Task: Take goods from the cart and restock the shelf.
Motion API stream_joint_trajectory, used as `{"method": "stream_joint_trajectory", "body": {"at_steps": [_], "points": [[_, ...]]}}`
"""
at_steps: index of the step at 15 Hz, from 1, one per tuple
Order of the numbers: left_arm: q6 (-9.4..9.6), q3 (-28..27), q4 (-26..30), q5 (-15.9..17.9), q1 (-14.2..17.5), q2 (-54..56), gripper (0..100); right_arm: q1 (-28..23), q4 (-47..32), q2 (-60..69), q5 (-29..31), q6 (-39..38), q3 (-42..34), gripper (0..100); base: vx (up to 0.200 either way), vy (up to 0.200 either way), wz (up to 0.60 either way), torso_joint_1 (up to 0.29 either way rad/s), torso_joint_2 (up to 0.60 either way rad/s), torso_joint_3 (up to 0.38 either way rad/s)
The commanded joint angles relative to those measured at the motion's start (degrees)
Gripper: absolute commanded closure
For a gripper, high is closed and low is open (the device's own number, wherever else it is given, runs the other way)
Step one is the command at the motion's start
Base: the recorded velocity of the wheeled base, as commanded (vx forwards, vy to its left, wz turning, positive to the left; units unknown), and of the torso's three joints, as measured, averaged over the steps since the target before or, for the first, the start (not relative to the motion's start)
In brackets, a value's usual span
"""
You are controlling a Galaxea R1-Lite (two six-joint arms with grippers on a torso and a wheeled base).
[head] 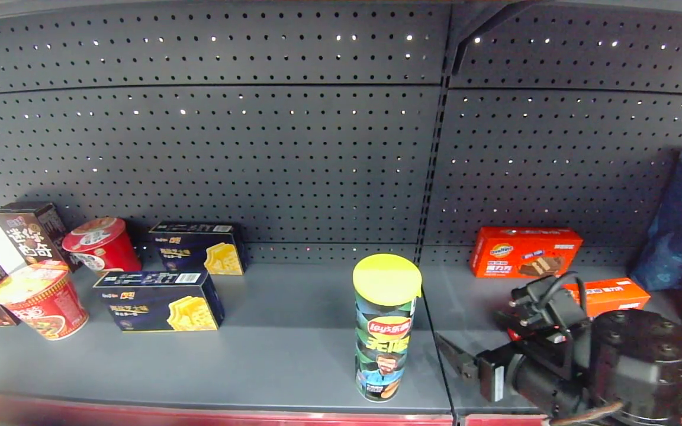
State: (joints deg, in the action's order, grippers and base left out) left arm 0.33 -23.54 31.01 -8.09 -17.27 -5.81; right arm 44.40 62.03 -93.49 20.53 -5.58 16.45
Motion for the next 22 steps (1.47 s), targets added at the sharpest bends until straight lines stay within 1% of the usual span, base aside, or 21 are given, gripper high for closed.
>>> {"method": "stream_joint_trajectory", "body": {"at_steps": [1, 2, 4, 5, 6, 7, 8, 10, 11, 12, 13, 14, 15, 16, 17, 18, 19, 20, 21, 22], "points": [[0.11, 0.78, -0.16, 0.1, -0.13, 0.28, 100, -0.98, -3.23, 12.45, -0.23, 3.56, -3.44, 0, 0.0, 0.0, 0.0, 0.0, 0.0, 0.0], [0.2, 0.25, -0.25, 0.18, -0.22, 0.28, 100, -1.07, -5.69, 15.35, -0.14, 4.35, -2.82, 0, 0.0, 0.0, 0.0, 0.0, 0.0, 0.0], [0.29, -1.51, -0.95, 0.18, -1.1, -0.86, 100, -1.24, -17.38, 25.46, 1.88, 5.06, -0.71, 0, 0.0, 0.0, 0.0, 0.0, 0.0, 0.0], [0.29, -2.83, -0.95, 0.18, -2.41, -1.66, 100, -3.27, -20.19, 28.8, 4.96, 4.88, -1.15, 0, 0.0, 0.0, 0.0, 0.0, 0.0, 0.0], [0.29, -3.62, -1.04, 0.27, -3.38, -2.27, 100, -4.5, -21.16, 30.3, 5.84, 4.88, -1.42, 0, 0.0, 0.0, 0.0, 0.0, 0.0, 0.0], [0.37, -7.31, -1.13, 0.18, -7.95, -5.96, 100, -7.48, -25.02, 36.62, 7.16, 5.14, -2.38, 0, 0.0, 0.0, 0.0, 0.0, 0.0, 0.0], [0.37, -9.95, -1.22, 0.18, -11.73, -9.3, 100, -7.48, -29.68, 41.37, 7.68, 5.06, -2.29, 0, 0.0, 0.0, 0.0, 0.0, 0.0, 0.0], [0.2, -12.32, -3.68, 0.1, -18.59, -14.22, 100, -7.75, -37.86, 48.23, 9.71, 4.79, -2.21, 0, 0.0, 0.0, 0.0, 0.0, 0.0, 0.0], [-0.59, -12.5, -7.81, 0.01, -25.0, -19.15, 100, -9.77, -43.66, 55.61, 11.46, 4.7, -2.47, 0, 0.0, 0.0, 0.0, 0.0, 0.0, 0.0], [-2.0, -12.58, -9.48, 0.01, -27.37, -22.57, 100, -12.05, -46.56, 59.92, 11.9, 4.79, -3.88, 0, 0.0, 0.0, 0.0, 0.0, 0.0, 0.0], [-3.67, -12.67, -11.94, 0.18, -28.34, -26.53, 100, -14.78, -49.11, 65.72, 12.25, 5.41, -6.34, 0, 0.0, 0.0, 0.0, 0.0, 0.0, 0.0], [-4.37, -12.67, -13.79, 0.27, -28.34, -28.73, 100, -16.71, -50.86, 69.41, 12.52, 6.37, -7.39, 0, 0.0, 0.0, 0.0, 0.0, 0.0, 0.0], [-5.51, -12.76, -18.36, 0.18, -28.08, -33.3, 100, -20.84, -54.99, 76.0, 12.43, 7.69, -8.53, 0, 0.0, 0.0, 0.0, 0.0, 0.0, 0.0], [-5.87, -14.25, -24.07, 0.18, -27.29, -39.54, 100, -25.85, -62.29, 84.96, 12.08, 7.87, -9.41, 0, 0.0, 0.0, 0.0, 0.0, 0.0, 0.0], [-6.22, -16.36, -25.83, 0.27, -25.97, -43.4, 100, -27.35, -67.83, 91.38, 12.08, 8.04, -9.77, 0, 0.0, 0.0, 0.0, 0.0, 0.0, 0.0], [-6.22, -18.74, -26.0, 0.27, -23.68, -47.27, 100, -26.64, -71.61, 93.49, 12.78, 7.96, -9.94, 0, 0.0, 0.0, 0.0, 0.0, 0.0, 0.0], [-6.13, -21.2, -26.44, 1.77, -20.26, -51.23, 100, -26.56, -71.52, 93.49, 13.31, 7.96, -10.12, 0, 0.0, 0.0, 0.0, 0.0, 0.0, 0.0], [-6.04, -22.43, -28.02, 5.37, -17.27, -54.21, 100, -26.56, -70.9, 93.49, 13.05, 8.13, -10.47, 0, 0.0, 0.0, 0.0, 0.0, 0.0, 0.0], [-6.04, -22.51, -29.96, 8.36, -15.07, -55.8, 100, -26.56, -70.81, 93.49, 12.96, 8.4, -10.56, 0, 0.0, 0.0, 0.0, 0.0, 0.0, 0.0], [-6.04, -21.64, -35.67, 15.21, -11.11, -58.35, 100, -26.56, -70.73, 93.49, 13.13, 8.84, -10.56, 0, 0.0, 0.0, 0.0, 0.0, 0.0, 0.0]]}}
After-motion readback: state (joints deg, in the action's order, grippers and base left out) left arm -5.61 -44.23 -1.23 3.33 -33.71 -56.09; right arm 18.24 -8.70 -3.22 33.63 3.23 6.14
